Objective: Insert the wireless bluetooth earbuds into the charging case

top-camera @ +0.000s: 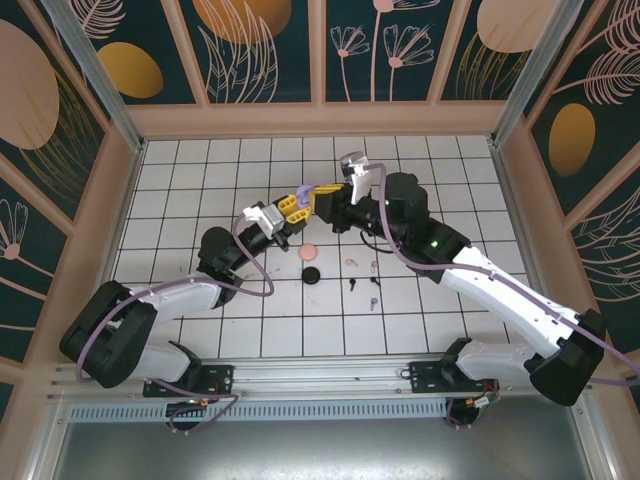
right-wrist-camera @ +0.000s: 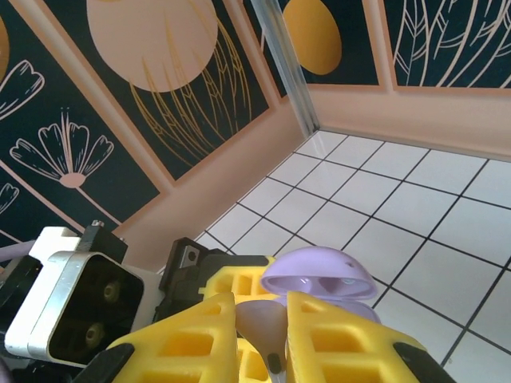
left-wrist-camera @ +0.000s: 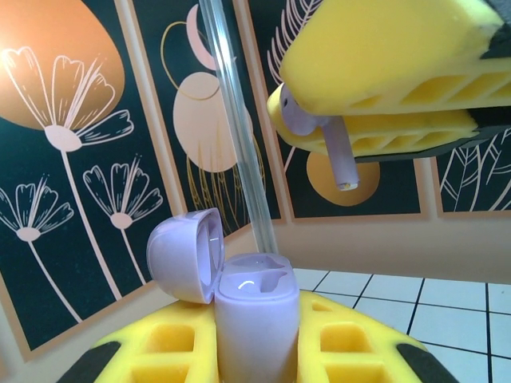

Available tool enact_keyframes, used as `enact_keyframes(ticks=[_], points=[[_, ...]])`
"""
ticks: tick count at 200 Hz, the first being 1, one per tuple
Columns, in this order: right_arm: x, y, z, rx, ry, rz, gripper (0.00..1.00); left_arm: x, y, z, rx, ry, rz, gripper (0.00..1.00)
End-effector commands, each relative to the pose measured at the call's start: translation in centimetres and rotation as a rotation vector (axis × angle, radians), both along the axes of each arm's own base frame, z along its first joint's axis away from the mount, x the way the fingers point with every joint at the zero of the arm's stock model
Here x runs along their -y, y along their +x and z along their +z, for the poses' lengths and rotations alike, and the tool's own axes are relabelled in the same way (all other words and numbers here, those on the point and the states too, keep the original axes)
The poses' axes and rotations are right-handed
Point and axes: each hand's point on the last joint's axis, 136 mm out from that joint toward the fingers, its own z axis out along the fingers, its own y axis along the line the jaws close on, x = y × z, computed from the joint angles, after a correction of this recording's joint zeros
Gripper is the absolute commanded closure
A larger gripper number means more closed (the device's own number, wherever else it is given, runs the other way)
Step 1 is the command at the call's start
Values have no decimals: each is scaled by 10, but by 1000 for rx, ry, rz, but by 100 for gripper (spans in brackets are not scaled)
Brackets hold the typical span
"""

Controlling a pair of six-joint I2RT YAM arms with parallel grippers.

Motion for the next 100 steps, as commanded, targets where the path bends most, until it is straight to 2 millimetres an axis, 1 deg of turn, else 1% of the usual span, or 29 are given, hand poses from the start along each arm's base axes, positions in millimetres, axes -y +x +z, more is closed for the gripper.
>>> enact_keyframes(ticks=[1,48,100], points=[[-6,-5,17,66,49,37,82,4,-9,21,87,-29,-36,100],[-11,-4,10,52,49,48,83,3,-11,21,77,-33,-42,100],[-14,0,-2,34,37,36,83,2,-16,28,75,-52,-63,100]])
